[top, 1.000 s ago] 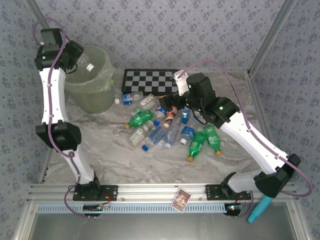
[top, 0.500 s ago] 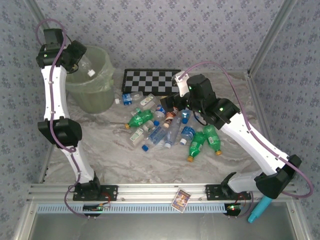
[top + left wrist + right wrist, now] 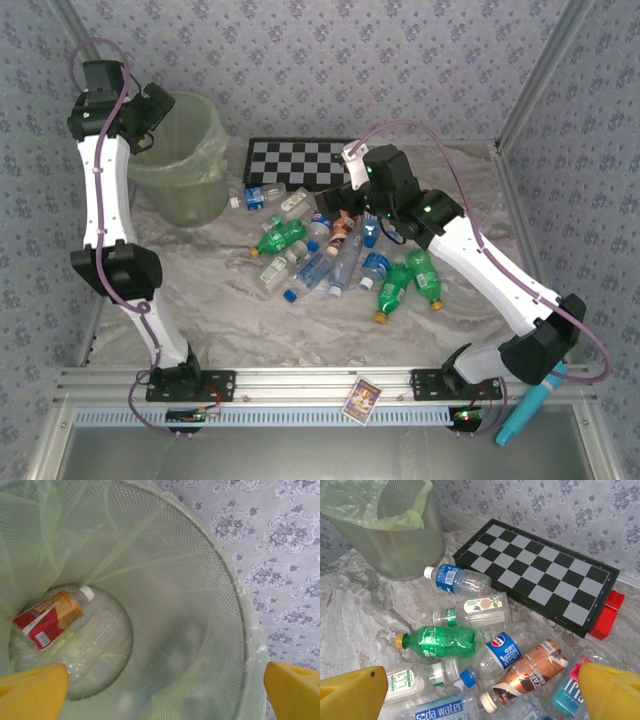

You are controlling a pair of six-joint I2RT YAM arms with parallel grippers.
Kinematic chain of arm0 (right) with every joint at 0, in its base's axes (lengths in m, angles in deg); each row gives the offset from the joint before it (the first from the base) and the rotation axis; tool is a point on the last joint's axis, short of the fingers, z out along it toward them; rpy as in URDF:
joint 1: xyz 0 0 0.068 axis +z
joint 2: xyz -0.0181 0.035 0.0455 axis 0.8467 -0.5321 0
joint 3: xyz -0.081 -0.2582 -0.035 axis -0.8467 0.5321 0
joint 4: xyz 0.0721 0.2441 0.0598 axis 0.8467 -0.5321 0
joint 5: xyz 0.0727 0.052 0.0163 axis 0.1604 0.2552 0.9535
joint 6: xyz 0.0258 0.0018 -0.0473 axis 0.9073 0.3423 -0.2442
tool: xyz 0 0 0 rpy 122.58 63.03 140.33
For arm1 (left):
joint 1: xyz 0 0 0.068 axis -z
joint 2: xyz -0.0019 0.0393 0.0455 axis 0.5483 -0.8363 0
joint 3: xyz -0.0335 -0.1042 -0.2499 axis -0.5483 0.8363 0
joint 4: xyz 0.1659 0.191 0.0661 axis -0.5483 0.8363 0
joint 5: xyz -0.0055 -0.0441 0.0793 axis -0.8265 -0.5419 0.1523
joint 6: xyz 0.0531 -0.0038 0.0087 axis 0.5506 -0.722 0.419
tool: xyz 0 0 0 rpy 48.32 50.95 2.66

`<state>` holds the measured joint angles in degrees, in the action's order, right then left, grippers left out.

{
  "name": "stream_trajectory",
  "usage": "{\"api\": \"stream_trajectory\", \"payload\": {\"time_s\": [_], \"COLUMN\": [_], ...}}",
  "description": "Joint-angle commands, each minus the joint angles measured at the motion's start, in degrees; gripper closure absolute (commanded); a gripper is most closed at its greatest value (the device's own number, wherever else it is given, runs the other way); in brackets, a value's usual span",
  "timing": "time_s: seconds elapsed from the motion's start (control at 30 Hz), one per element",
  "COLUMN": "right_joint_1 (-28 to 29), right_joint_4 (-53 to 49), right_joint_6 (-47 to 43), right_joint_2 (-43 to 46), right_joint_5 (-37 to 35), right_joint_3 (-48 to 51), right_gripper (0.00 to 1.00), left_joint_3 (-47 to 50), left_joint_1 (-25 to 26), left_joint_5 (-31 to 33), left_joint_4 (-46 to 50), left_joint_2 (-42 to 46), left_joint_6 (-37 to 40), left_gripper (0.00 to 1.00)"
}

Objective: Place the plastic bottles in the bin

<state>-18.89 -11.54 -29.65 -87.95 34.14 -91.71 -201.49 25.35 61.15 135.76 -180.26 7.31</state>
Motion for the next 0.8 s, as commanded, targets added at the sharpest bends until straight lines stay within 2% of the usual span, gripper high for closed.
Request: {"api": "stream_trajectory", "payload": {"time_s": [0.0,0.2,0.4,0.53,0.67,0.77], "right_joint_1": [-0.3,-1.1,-1.4,-1.6,-1.8,-1.9], "right_joint_4": [1.4,1.9,4.3,3.9,3.7,3.6], "right_joint_6": [1.0,1.2,2.2,2.3,2.8,3.2], "right_joint_2": [-0.1,-1.5,-2.6,-3.0,-2.8,-2.3], "right_joint_5": [1.4,3.1,4.3,4.4,4.3,4.2], "right_joint_3": [-2.3,-2.1,-2.4,-2.5,-2.4,-1.9], "right_gripper": [0.01,0.01,0.01,0.01,0.01,0.01], "left_joint_3": [2.6,8.8,16.8,25.9,36.8,44.2], "left_joint_1": [1.6,5.5,11.4,16.8,24.6,28.2], "left_joint_5": [0.9,4.2,7.8,10.9,16.3,17.0], "left_joint_4": [-0.9,-2.0,-2.1,-3.7,-8.0,-11.6], "left_joint_2": [5.6,11.4,17.9,22.8,28.2,31.3], "left_joint_6": [3.5,8.6,15.2,18.0,21.7,21.6], "left_gripper": [0.00,0.00,0.00,0.00,0.00,0.00]}}
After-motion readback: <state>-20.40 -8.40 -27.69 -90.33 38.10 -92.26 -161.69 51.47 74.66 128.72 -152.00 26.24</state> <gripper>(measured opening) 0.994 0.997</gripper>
